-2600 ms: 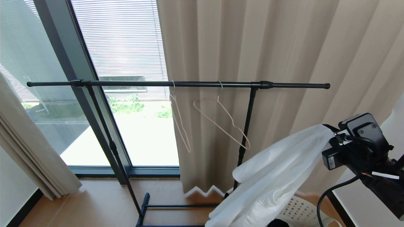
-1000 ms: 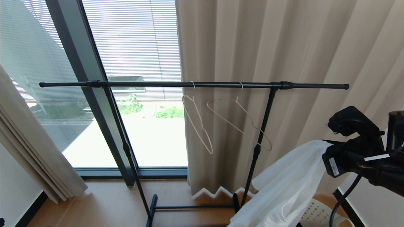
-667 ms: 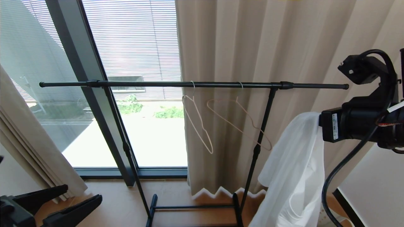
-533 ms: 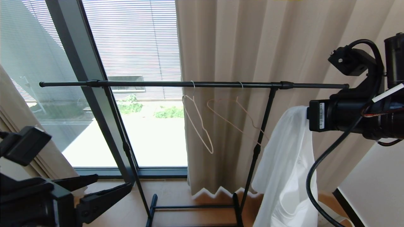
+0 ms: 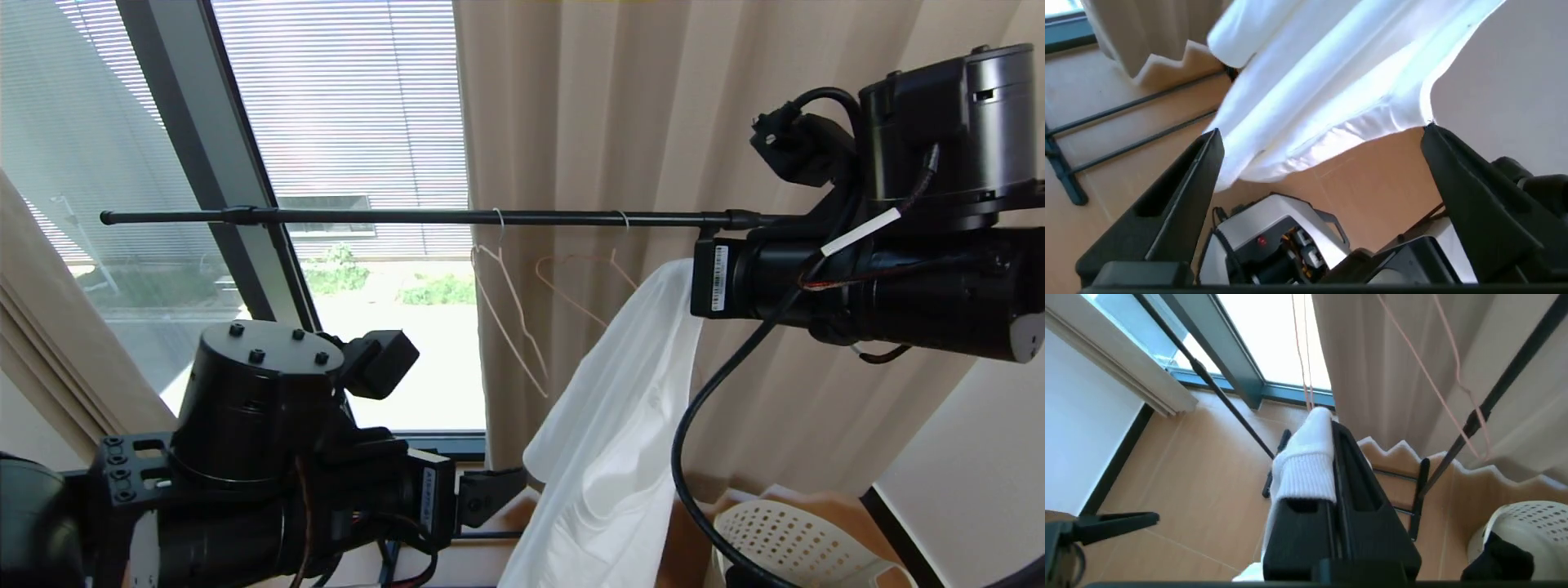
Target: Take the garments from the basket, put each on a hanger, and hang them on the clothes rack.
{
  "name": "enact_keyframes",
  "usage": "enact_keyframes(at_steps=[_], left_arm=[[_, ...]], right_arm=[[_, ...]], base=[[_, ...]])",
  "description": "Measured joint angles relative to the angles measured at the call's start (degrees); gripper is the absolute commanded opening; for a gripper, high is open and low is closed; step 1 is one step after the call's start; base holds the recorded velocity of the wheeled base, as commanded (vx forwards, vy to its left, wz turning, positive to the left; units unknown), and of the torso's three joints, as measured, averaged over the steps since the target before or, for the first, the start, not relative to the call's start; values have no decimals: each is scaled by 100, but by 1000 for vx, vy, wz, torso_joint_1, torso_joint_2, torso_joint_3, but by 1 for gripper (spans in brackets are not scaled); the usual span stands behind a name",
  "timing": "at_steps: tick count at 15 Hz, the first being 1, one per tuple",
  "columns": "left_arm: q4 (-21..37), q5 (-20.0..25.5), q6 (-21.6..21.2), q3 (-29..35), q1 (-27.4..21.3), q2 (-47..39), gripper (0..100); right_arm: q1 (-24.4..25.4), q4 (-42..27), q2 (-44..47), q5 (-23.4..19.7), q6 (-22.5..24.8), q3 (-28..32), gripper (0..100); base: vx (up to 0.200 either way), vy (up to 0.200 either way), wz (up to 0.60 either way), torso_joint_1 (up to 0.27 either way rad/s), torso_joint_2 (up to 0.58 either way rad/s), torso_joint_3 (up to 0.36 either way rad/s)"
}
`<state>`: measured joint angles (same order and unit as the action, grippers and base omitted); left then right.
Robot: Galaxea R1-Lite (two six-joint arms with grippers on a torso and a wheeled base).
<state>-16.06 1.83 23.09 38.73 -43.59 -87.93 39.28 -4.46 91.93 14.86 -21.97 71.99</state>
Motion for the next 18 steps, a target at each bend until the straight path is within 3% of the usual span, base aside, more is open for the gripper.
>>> enact_keyframes(at_steps=[2,6,12,18], left_arm=[[-581,17,206,-161,-95,-346,100],[-723,33,236,-364,-257,-739,100],[-1479,-5,230,-293,-411,-1204,100],[-1503,-305,234,243,-393,-1802,100]], right_arm=[[256,146,184,148,-258,0,0],[579,635,571,530,-338,-79,0],[656,706,697,580,-357,-156,0],[658,703,591,777,-356,-250,0]], base=[[0,0,0,0,0,0],[0,0,0,0,0,0],[0,0,0,0,0,0],[0,0,0,0,0,0]])
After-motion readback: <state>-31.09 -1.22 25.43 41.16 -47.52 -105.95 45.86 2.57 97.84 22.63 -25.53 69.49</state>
